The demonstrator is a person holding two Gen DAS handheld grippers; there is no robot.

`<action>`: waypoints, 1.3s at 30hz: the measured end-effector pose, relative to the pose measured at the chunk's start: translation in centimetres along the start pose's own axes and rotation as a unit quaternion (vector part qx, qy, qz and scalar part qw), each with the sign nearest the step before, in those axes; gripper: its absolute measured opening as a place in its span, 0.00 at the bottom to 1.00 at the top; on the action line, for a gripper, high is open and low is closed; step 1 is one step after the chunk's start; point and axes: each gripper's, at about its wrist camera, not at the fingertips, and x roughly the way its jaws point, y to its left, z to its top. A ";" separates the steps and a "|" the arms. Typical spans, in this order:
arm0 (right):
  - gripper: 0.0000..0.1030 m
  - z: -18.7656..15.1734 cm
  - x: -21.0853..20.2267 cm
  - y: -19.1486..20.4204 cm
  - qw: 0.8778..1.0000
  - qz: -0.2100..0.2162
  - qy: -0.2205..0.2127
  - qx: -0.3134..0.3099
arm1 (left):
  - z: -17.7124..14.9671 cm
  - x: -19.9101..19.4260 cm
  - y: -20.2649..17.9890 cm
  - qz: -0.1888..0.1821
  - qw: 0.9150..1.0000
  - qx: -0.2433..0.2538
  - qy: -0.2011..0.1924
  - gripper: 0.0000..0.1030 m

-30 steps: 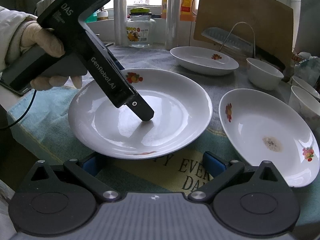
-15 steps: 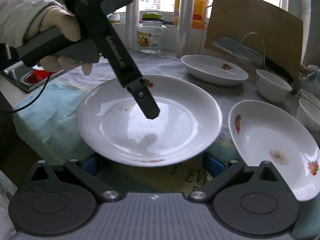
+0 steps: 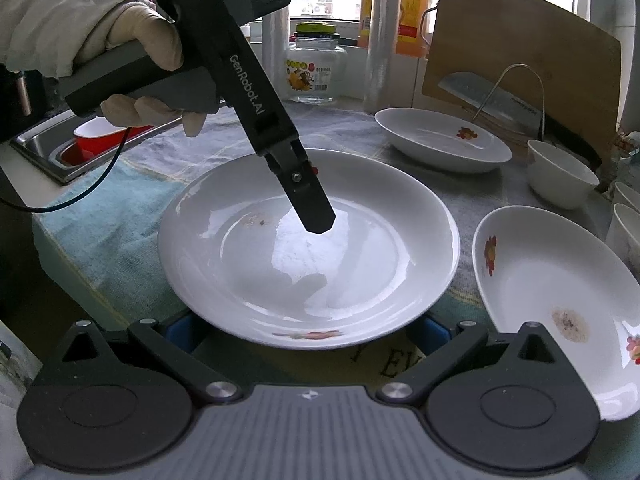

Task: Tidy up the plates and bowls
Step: 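Lift the white plate with the left tool and carry it toward the sink, then lower the white plate onto the counter beside the sink and open the left tool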

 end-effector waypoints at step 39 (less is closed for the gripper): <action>1.00 6.8 2.9 3.0 0.998 0.027 0.011 -0.063 | -3.5 -6.9 4.7 0.027 0.996 -0.055 -0.070 0.89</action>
